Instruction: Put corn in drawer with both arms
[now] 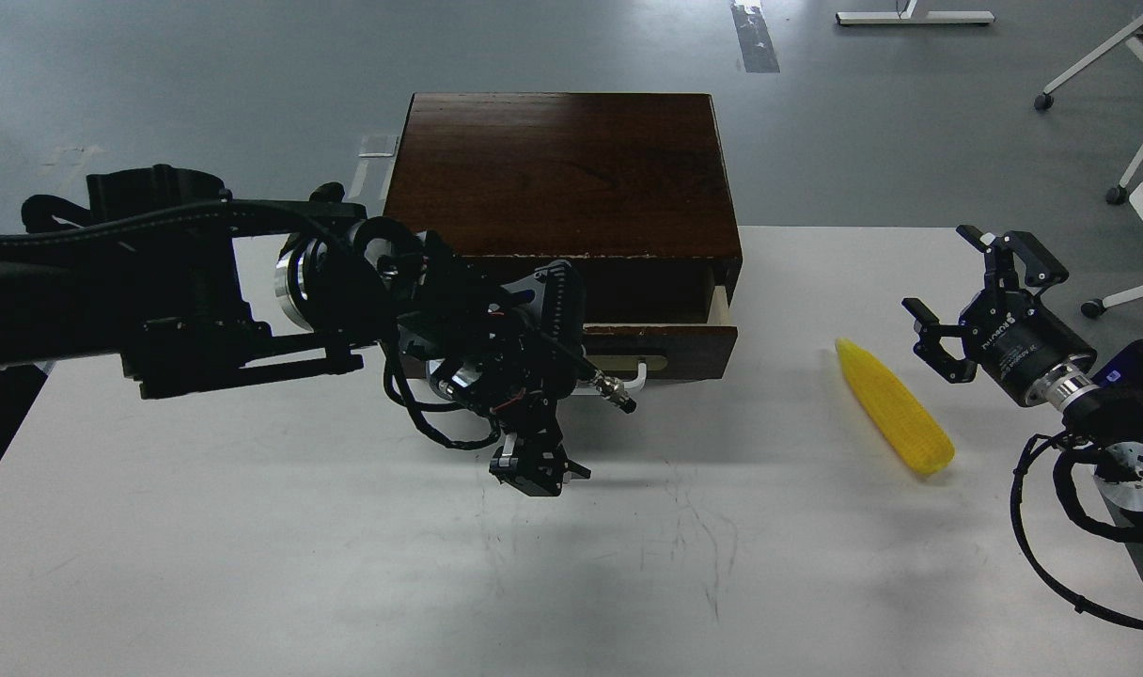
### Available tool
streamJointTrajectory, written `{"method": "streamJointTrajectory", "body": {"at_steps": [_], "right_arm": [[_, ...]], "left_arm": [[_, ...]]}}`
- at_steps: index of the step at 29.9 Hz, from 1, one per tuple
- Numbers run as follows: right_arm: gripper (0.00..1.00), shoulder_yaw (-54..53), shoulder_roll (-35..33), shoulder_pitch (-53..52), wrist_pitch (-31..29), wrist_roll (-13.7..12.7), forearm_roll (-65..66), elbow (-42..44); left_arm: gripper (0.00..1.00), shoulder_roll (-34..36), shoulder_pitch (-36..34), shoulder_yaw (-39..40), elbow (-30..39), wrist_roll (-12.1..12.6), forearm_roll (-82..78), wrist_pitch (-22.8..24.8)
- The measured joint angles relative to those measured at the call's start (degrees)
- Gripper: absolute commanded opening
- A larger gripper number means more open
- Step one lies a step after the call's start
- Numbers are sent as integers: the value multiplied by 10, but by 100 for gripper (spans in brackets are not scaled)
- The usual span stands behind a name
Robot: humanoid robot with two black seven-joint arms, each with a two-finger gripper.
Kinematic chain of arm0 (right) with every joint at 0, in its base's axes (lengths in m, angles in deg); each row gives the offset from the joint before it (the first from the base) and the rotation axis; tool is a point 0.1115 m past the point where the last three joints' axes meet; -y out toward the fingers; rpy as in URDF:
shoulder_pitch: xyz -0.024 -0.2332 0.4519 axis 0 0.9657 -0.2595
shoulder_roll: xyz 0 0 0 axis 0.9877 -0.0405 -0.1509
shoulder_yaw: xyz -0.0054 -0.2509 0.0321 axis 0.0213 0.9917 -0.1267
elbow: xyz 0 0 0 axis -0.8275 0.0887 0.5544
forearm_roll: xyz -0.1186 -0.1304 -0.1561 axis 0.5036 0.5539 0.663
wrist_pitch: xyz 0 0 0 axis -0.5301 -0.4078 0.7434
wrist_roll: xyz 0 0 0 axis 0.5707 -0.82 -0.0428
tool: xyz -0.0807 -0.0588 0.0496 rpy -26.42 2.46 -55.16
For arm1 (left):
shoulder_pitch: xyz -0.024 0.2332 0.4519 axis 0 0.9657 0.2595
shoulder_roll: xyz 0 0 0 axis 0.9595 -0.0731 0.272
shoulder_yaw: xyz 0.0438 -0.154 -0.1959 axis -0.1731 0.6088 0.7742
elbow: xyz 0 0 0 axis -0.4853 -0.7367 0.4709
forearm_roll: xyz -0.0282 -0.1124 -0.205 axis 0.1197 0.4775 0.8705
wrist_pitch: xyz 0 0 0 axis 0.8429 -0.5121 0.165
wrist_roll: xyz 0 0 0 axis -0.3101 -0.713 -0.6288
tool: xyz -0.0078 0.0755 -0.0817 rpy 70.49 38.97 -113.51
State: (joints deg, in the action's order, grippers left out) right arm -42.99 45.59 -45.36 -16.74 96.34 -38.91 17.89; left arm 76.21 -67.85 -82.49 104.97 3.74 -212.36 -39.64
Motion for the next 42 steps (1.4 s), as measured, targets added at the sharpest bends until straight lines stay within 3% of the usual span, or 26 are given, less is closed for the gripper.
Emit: {"method": "streamJointTrajectory", "body": {"at_steps": [5,12,17,22,31,37,42], "right_arm": [[100,0,1,0,0,0,0,1],[100,0,0,-1,0,0,0,1],[100,0,0,-1,0,0,0,1],[100,0,0,-1,0,0,0,0],[100,0,-5,-5,0,0,11,-1],[100,0,-17,-16,0,0,84,-5],[100,0,-55,-48,0,0,231,-7]], "left_arm": [[98,9,-21,13,30,0,0,0],[98,56,-29,88,56,0,36,0],[98,115,-25,150,51,0,216,0],[98,196,-15,160,42,0,474,0],[98,296,122,165,-54,0,926,0],[98,299,235,165,-176,0,1164,0],[98,289,309,164,-212,0,1281,-1]]}}
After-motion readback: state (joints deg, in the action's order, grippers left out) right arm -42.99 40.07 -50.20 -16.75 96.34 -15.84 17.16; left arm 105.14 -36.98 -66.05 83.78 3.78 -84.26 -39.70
